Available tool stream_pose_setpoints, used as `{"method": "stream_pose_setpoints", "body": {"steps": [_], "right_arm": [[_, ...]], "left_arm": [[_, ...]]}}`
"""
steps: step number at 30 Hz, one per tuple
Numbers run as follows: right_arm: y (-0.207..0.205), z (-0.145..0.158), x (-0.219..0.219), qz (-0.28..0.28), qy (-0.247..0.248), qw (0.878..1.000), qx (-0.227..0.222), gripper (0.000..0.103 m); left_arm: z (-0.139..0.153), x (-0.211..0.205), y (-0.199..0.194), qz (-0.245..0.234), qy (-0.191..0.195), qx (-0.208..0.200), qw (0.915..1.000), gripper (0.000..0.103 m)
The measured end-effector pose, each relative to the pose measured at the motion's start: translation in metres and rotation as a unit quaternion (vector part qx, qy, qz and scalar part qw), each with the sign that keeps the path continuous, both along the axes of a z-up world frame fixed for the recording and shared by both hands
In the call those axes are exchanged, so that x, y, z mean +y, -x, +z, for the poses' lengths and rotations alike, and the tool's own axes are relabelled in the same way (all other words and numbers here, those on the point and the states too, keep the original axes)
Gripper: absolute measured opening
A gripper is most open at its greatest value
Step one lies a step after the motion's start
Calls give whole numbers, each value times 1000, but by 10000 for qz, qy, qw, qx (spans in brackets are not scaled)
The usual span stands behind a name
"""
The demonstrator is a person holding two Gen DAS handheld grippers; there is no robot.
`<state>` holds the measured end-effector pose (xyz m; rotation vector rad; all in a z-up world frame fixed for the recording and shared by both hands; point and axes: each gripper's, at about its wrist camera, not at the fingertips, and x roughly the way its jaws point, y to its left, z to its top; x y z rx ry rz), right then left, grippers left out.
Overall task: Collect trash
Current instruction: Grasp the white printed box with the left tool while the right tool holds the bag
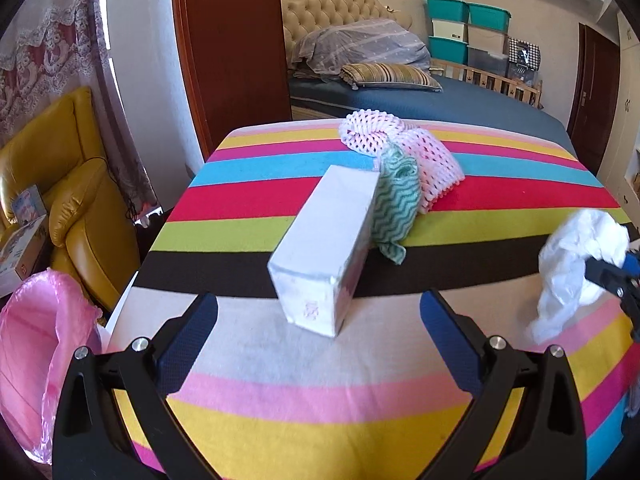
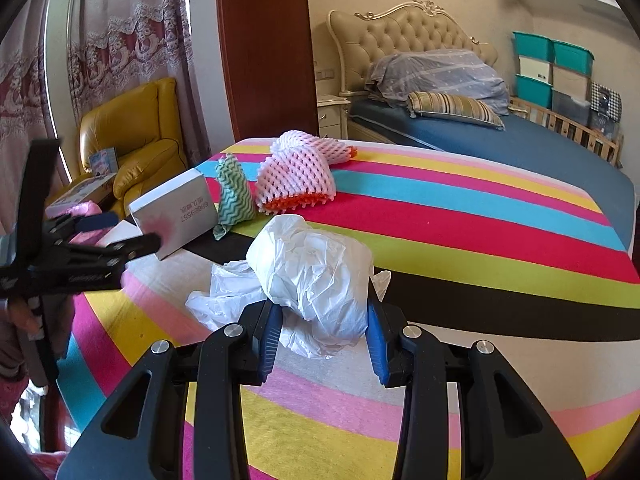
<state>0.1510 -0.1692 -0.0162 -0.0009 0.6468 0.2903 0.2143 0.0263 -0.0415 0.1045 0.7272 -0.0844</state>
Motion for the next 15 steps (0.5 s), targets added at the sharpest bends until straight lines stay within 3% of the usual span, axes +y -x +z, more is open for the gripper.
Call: {"method": "stream_pose_setpoints", "body": {"steps": [7, 9, 10, 12, 13, 15], "right_arm": [[-2, -2, 0, -3, 46, 10000, 44, 37], [-1, -2, 1, 13, 81, 10000, 27, 37], [-1, -2, 2, 24, 95, 9999, 18, 37], [0, -2, 2, 32, 104, 9999, 13, 37], [0, -2, 1, 30, 95, 9999, 19, 37], [0, -2, 1, 19, 61, 10000, 31, 37]], "left_arm": [[-6, -15, -30, 60, -226, 122, 9997, 97], [-10, -17, -37, 12, -314, 198, 9993, 90], [-11, -19, -38, -12, -339, 239, 9991, 84], [-15, -20, -41, -39, -383, 291, 9988, 61], [-17, -21, -41, -44, -410, 359, 9985, 44], [-16, -20, -35, -61, -315, 282, 9991, 37]]}}
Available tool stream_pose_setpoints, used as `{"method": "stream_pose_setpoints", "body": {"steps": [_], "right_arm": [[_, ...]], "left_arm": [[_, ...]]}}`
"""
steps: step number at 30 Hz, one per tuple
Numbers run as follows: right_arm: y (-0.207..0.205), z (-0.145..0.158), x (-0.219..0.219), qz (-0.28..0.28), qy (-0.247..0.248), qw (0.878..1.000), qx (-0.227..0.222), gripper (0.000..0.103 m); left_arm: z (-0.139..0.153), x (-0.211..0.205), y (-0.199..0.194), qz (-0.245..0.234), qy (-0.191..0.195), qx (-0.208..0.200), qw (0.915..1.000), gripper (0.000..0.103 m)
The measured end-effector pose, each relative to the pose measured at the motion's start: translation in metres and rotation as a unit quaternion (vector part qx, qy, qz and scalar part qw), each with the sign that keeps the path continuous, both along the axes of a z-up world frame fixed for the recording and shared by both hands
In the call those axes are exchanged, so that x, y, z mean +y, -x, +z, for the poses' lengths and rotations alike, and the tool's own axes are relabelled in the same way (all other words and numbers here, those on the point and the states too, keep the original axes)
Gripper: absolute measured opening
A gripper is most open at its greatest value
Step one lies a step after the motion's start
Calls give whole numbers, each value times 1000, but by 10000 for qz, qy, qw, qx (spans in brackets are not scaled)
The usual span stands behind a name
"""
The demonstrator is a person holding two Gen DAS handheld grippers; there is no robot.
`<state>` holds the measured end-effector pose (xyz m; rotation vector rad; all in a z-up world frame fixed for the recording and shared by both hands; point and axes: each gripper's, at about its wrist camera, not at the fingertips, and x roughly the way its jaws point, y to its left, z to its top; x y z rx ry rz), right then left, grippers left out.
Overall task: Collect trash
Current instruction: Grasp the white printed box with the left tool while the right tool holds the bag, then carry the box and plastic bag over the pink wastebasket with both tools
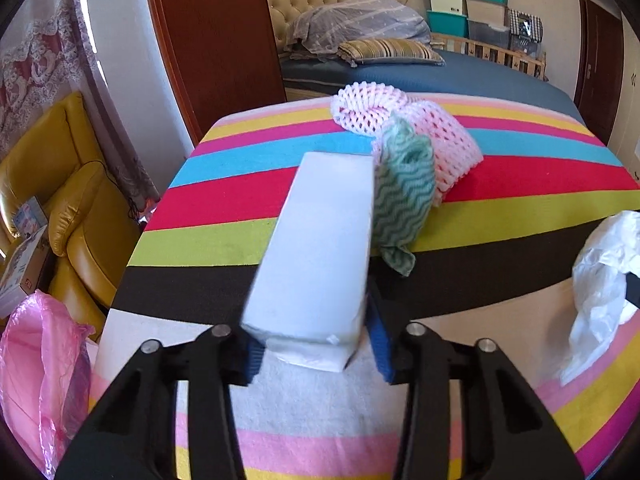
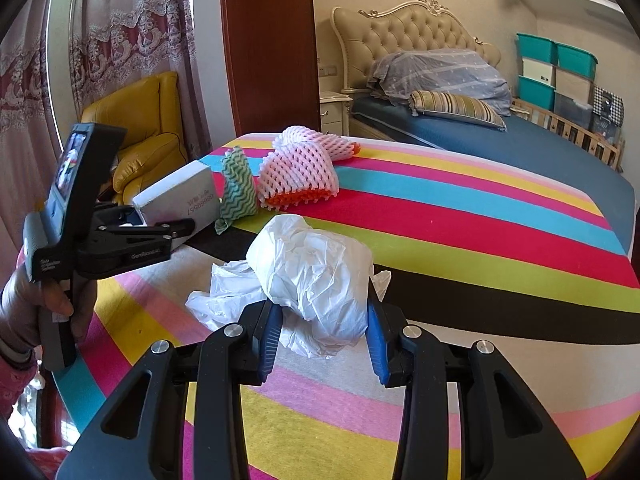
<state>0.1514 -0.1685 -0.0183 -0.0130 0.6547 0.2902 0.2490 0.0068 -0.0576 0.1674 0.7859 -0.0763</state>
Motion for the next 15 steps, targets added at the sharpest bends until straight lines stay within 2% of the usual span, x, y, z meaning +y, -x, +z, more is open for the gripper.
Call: {"method": "stream_pose_setpoints", "body": {"steps": [1, 4, 10, 15], "right_arm": [[0, 0, -1, -5, -22, 10000, 2, 37], [0, 0, -2, -6, -59, 10000, 23, 37], [-1, -1, 0, 20, -6, 10000, 30, 37], [-1, -1, 1, 39, 39, 10000, 33, 37]], "left_arm": [[1, 1, 5, -6, 58, -72, 10000, 32], [7, 8, 24, 17, 173, -289, 9994, 32], [13, 23, 62, -3, 433, -448, 9981, 32], [14, 29, 93, -143, 453, -563, 9973, 32]]}}
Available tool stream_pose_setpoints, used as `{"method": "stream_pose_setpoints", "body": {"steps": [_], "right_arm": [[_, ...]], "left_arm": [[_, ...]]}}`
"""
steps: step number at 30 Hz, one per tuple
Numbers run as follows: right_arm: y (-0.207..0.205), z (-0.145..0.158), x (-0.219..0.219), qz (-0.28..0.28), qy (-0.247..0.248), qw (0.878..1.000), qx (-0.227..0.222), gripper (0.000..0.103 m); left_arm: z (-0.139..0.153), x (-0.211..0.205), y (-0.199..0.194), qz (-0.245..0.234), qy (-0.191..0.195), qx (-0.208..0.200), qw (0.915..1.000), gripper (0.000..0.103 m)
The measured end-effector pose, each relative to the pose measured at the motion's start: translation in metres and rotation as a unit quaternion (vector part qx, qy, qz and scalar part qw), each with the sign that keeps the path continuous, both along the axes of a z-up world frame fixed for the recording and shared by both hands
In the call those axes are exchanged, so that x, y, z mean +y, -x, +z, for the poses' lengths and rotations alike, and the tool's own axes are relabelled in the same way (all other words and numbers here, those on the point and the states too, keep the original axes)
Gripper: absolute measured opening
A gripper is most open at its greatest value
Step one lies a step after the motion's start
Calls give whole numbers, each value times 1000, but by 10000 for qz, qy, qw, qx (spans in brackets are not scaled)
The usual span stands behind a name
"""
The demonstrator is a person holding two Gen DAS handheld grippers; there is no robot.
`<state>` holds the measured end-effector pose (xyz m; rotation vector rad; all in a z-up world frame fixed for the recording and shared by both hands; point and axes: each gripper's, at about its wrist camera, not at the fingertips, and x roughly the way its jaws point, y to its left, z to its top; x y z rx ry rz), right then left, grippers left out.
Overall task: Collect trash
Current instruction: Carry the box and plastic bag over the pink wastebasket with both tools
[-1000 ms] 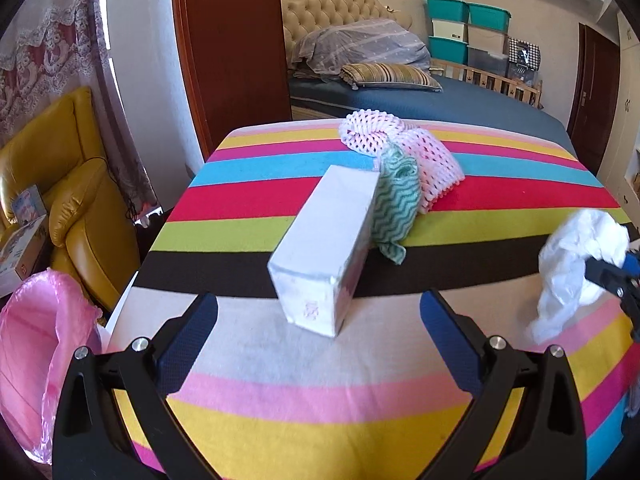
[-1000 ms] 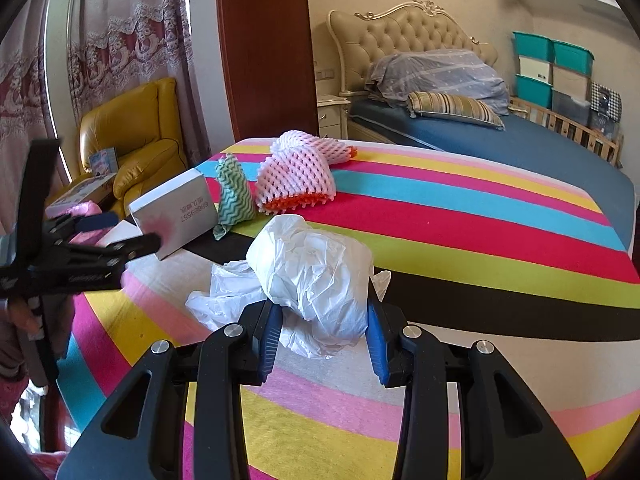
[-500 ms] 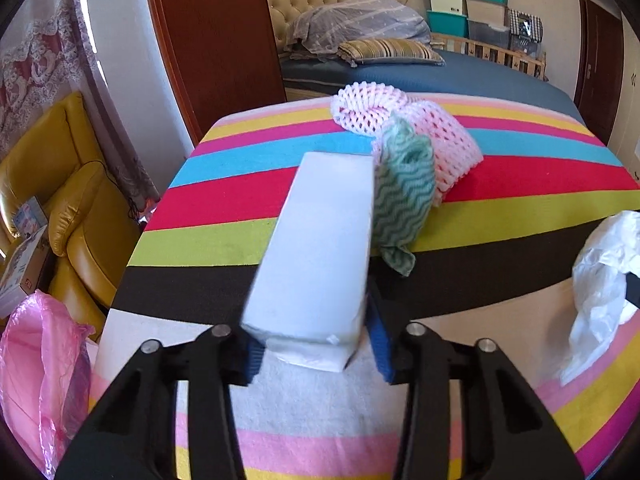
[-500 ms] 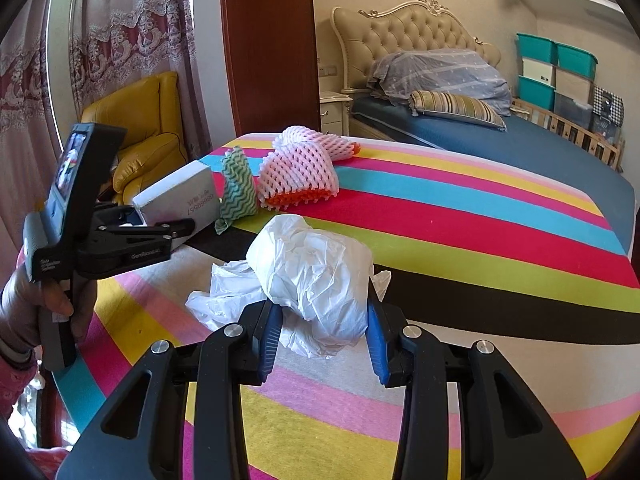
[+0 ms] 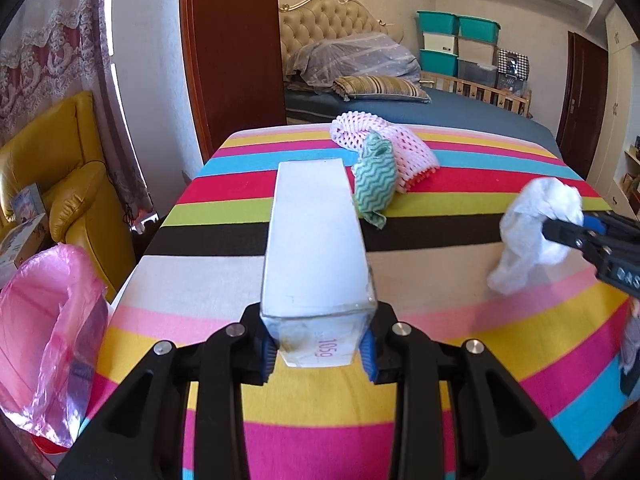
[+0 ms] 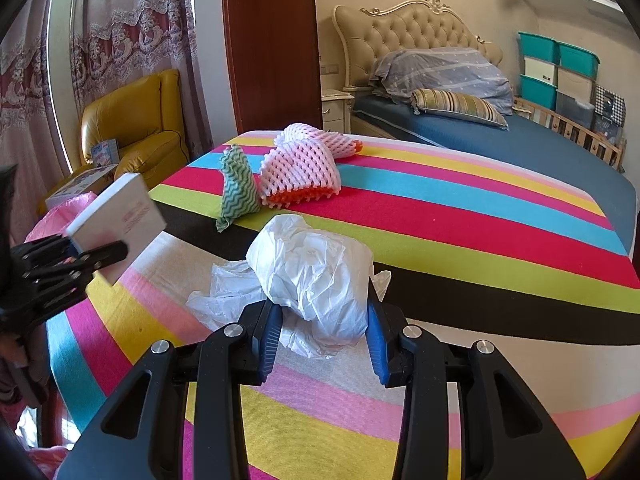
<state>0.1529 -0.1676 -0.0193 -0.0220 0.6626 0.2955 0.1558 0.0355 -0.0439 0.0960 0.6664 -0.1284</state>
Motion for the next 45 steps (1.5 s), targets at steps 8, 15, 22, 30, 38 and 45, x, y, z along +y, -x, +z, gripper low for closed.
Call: {"method": "stream_pose_setpoints", "body": {"steps": [8, 15, 22, 30, 38, 45], "right_arm": [[-1, -2, 5, 30, 154, 9999, 19, 37], [1, -1, 10, 75, 294, 9995, -16, 37], [0, -3, 14, 104, 409, 9991, -6, 37], [0, -3, 18, 192, 487, 9986, -33, 37], [4, -2, 25, 376, 495, 9980, -82, 37], [12, 7, 55, 806, 461, 9956, -102, 37]], "left_arm": [[2, 9, 34, -79, -27, -224, 9997, 32], [-5, 19, 50, -46, -16, -184, 9998, 32], [-10, 30, 64, 77, -2, -237, 9997, 32], [-14, 45, 72, 203, 56, -266, 9994, 32], [-11, 67, 84, 484, 86, -322, 9983, 32], [-11, 76, 90, 591, 169, -301, 9977, 32]]}}
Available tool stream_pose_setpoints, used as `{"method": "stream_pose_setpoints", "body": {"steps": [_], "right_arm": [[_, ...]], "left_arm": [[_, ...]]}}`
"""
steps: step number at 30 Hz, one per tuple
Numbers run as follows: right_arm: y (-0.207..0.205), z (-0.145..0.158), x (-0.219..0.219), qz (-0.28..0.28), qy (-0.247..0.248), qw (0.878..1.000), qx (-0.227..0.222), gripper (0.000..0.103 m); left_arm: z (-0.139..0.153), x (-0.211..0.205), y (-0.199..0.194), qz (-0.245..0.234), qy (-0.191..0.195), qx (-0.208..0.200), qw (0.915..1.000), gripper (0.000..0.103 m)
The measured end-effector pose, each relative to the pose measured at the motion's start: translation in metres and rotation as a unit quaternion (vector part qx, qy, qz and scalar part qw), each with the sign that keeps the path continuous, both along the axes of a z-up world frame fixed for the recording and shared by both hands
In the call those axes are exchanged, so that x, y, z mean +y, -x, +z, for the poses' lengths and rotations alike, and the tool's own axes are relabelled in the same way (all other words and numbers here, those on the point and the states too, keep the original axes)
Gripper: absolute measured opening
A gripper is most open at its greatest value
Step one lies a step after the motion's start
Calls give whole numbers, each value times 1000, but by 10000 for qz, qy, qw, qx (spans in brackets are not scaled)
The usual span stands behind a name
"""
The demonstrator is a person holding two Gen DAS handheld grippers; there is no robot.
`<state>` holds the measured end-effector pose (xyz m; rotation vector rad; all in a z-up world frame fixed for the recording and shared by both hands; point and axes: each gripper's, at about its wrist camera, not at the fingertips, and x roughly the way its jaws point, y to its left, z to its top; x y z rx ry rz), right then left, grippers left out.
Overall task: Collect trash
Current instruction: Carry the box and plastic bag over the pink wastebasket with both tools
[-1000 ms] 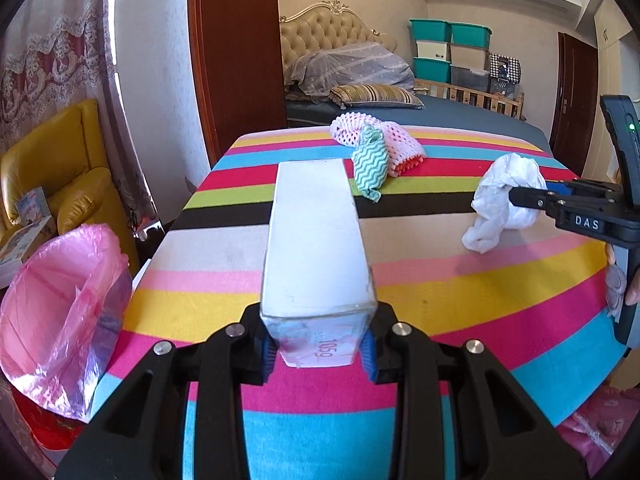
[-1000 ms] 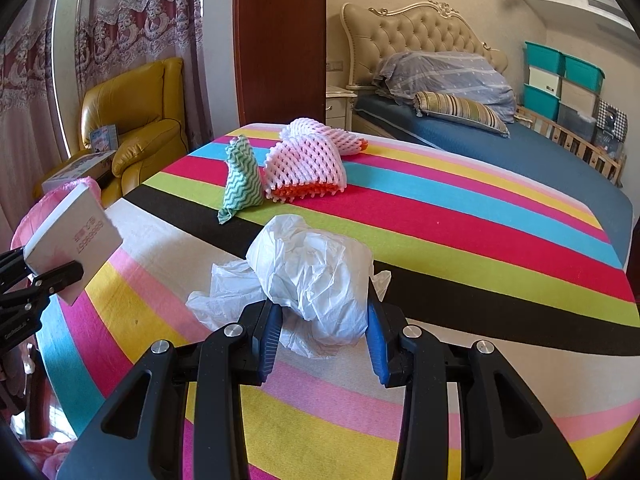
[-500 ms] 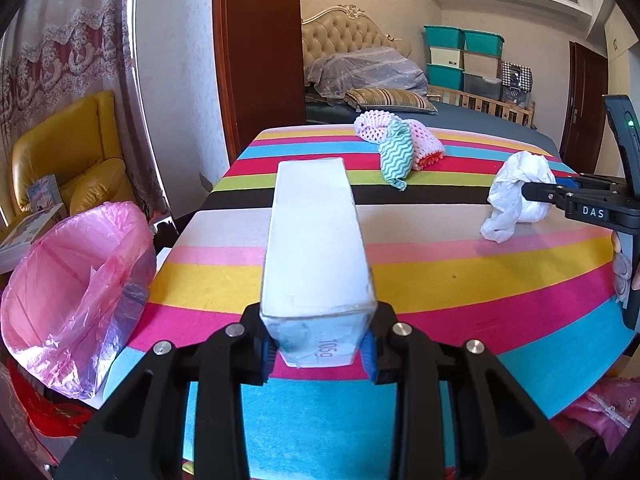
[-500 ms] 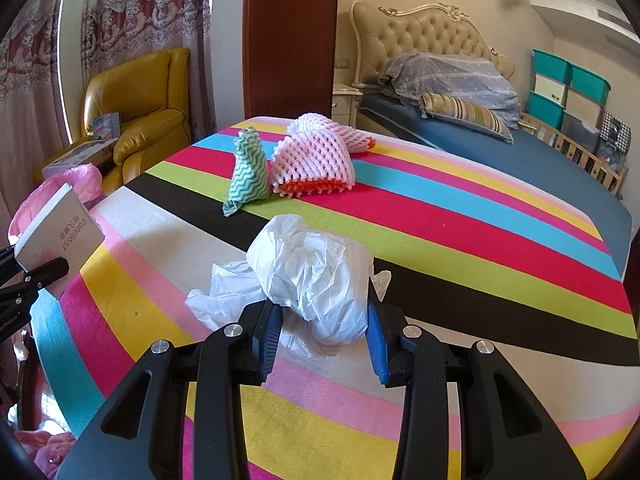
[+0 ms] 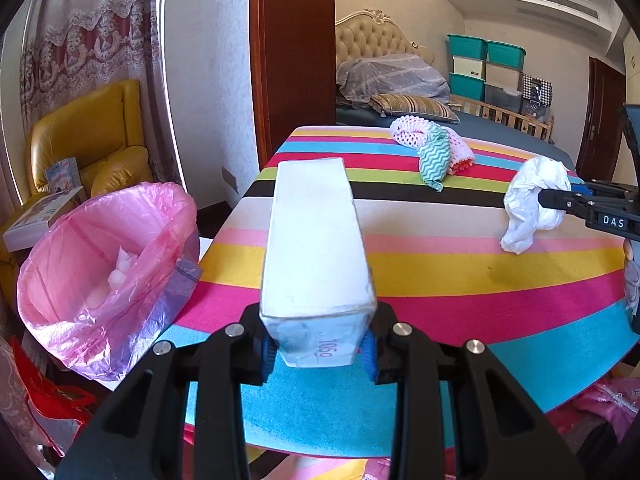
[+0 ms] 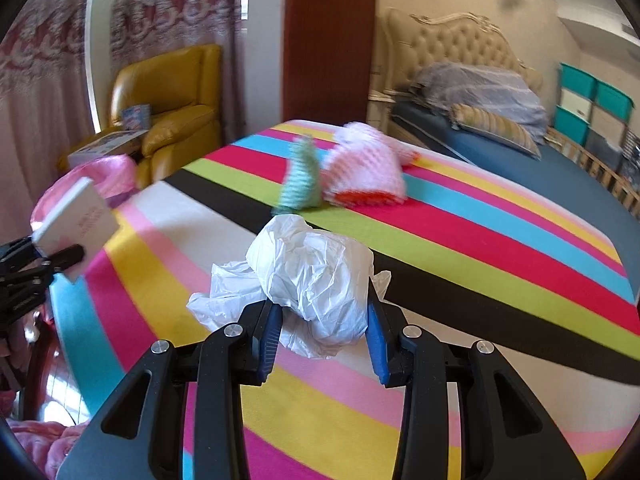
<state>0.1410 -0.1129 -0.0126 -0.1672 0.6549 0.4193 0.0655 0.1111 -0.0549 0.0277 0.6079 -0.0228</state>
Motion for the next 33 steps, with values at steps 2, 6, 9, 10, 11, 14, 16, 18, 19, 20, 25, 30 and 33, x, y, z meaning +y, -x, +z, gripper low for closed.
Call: {"method": "stream_pose_setpoints", "body": {"steps": [2, 6, 9, 10, 11, 14, 16, 18, 19, 20, 25, 30, 33], "right_arm": [[4, 4, 15, 220, 18, 9997, -39, 37], [7, 9, 45, 641, 51, 9979, -15, 37], [9, 13, 70, 987, 57, 9951, 27, 37], [9, 13, 76, 1055, 66, 9944, 28, 37], [10, 15, 84, 1158, 79, 9932, 26, 37], [12, 18, 107, 1411, 96, 9899, 37, 37], [13, 20, 121, 1580, 146, 9873, 30, 37], [15, 22, 133, 1709, 186, 9851, 30, 37], [15, 22, 137, 1755, 195, 9843, 37, 37], [15, 22, 143, 1816, 203, 9832, 52, 37], [15, 26, 169, 2086, 248, 9777, 83, 37], [15, 33, 200, 2374, 304, 9709, 78, 37], [16, 37, 220, 2531, 339, 9668, 38, 37]], "left_arm": [[0, 1, 2, -5, -2, -6, 10000, 32], [5, 7, 7, 37, 17, -88, 10000, 32], [12, 17, 10, 165, 50, -161, 9997, 33], [14, 23, 11, 228, 73, -188, 9995, 33], [17, 28, 12, 296, 92, -217, 9993, 33], [23, 45, 16, 504, 139, -283, 9982, 33], [26, 55, 19, 622, 181, -318, 9974, 33], [29, 65, 21, 741, 198, -351, 9964, 33], [30, 71, 22, 811, 203, -370, 9958, 33], [32, 75, 24, 864, 213, -386, 9953, 33], [35, 98, 27, 1136, 270, -447, 9921, 33], [36, 122, 27, 1342, 308, -437, 9895, 33], [35, 134, 27, 1482, 277, -413, 9877, 33]]}}
